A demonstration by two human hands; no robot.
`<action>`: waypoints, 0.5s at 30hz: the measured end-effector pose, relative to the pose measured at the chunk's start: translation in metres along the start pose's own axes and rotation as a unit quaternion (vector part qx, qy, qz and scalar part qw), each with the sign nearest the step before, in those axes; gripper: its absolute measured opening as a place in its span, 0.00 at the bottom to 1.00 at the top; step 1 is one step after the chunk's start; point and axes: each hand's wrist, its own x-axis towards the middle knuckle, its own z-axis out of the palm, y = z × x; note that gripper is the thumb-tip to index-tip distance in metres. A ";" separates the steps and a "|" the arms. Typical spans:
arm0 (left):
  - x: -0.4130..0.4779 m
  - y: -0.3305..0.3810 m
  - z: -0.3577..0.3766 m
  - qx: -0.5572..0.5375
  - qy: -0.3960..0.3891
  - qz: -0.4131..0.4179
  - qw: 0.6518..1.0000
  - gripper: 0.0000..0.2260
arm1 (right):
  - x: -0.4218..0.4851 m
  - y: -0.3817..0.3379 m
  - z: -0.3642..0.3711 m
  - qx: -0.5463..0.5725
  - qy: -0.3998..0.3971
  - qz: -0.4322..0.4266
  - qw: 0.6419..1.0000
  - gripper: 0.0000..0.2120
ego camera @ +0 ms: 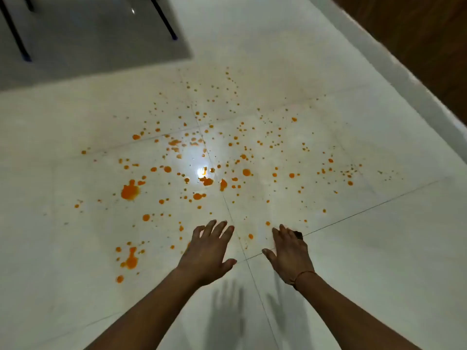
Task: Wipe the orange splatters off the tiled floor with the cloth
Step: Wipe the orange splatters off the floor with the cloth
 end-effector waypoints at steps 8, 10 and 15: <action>0.135 -0.033 0.140 0.068 -0.021 0.038 0.997 0.46 | 0.088 0.102 0.144 -0.034 0.085 -0.004 0.996 0.30; 0.156 -0.039 0.154 0.093 -0.024 0.049 0.994 0.51 | 0.111 0.110 0.150 -0.023 0.133 -0.018 0.991 0.28; 0.182 -0.053 0.173 0.124 -0.017 0.088 0.988 0.56 | 0.176 0.069 0.132 0.023 0.234 0.029 0.972 0.29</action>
